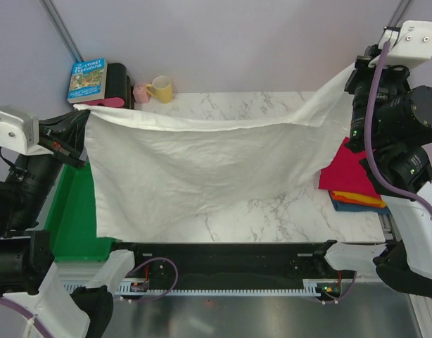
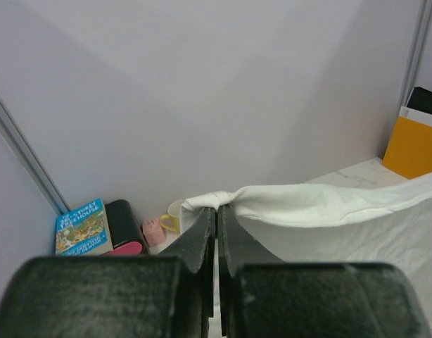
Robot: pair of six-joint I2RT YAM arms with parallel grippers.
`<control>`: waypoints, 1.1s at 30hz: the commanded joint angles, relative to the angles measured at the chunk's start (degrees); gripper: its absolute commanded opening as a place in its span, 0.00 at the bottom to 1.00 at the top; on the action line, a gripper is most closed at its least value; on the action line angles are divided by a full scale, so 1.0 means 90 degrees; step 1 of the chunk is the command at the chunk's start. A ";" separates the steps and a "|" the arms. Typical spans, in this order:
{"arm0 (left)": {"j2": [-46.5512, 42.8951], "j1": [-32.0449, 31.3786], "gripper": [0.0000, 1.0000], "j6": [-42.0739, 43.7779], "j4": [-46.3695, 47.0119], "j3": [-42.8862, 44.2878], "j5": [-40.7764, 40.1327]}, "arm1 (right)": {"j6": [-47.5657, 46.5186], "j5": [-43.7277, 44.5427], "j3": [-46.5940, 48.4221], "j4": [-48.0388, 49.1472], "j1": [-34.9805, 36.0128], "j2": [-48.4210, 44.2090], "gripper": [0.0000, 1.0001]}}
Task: Fold and stack the t-shirts
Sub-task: Flatten out the tshirt
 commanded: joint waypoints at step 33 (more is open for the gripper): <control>0.3324 -0.0019 0.02 -0.0512 0.2830 -0.1788 0.0248 | 0.2052 -0.1545 0.0906 0.0507 -0.1940 0.3983 0.00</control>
